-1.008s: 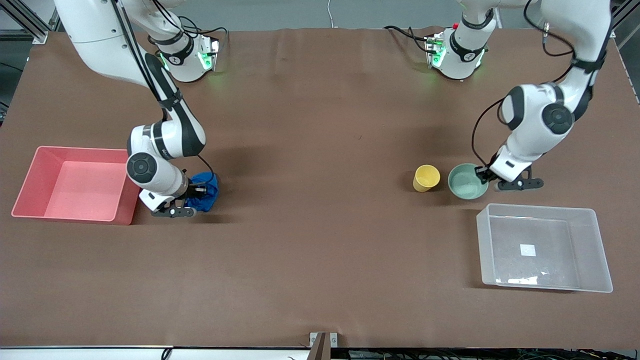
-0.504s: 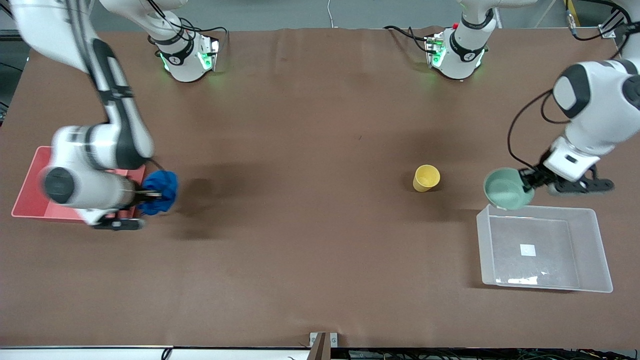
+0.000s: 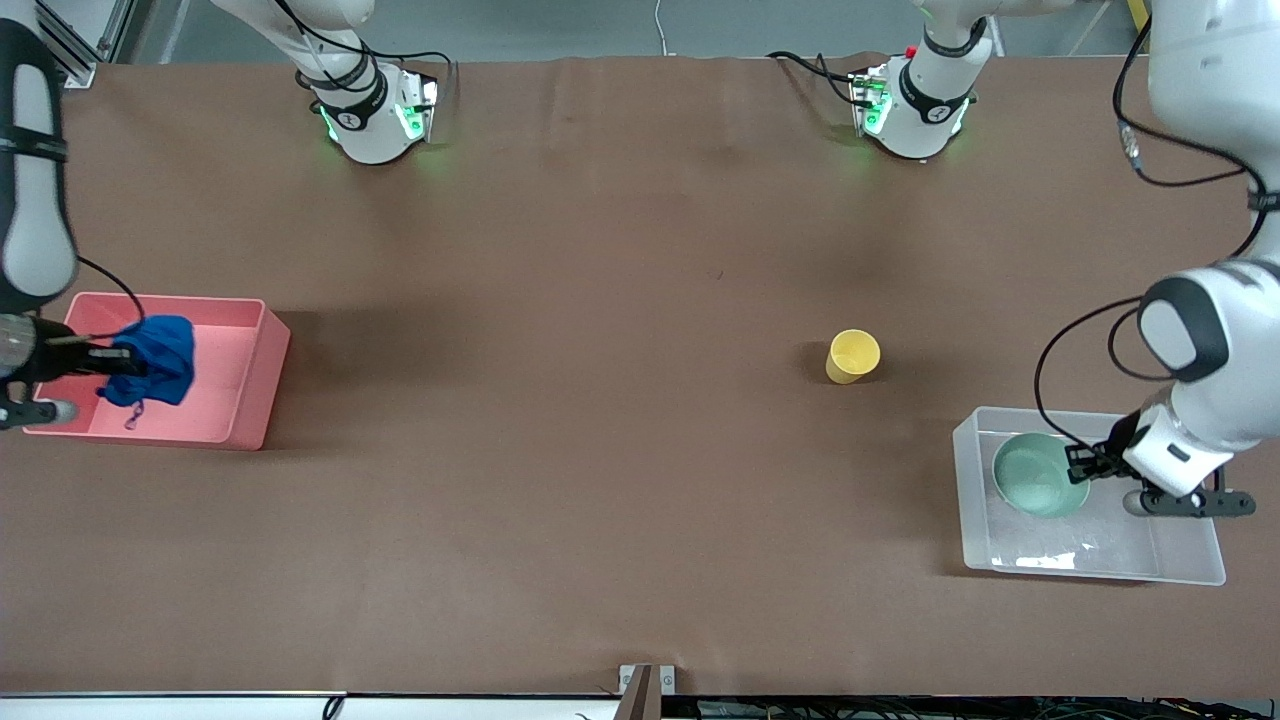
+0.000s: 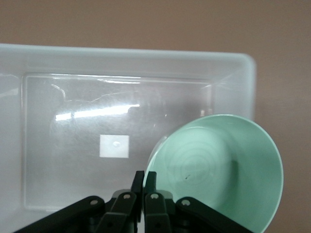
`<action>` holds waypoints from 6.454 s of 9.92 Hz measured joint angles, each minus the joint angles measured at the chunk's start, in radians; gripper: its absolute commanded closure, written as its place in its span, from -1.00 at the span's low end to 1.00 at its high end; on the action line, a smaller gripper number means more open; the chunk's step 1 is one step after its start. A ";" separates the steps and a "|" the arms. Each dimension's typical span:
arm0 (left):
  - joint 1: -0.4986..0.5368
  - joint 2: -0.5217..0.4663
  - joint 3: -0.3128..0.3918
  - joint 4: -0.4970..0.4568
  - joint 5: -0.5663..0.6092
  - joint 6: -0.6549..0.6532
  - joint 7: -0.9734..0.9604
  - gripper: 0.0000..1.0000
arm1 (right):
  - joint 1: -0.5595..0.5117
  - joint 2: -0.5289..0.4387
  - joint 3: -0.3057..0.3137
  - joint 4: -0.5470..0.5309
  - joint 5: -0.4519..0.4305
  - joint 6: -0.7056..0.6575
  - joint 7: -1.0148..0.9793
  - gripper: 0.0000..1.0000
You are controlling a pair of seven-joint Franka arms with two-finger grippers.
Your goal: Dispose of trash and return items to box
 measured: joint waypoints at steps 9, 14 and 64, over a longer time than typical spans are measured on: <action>0.013 0.151 0.017 0.034 -0.041 0.017 0.086 0.38 | -0.040 0.104 0.011 -0.288 -0.007 0.457 -0.023 -0.99; 0.013 0.074 0.062 0.041 -0.041 -0.017 0.136 -0.88 | -0.031 0.034 0.017 -0.137 -0.008 0.267 0.043 -1.00; 0.028 -0.220 -0.031 0.161 0.140 -0.418 0.002 -1.00 | 0.206 -0.291 -0.034 0.313 -0.023 -0.426 0.395 -1.00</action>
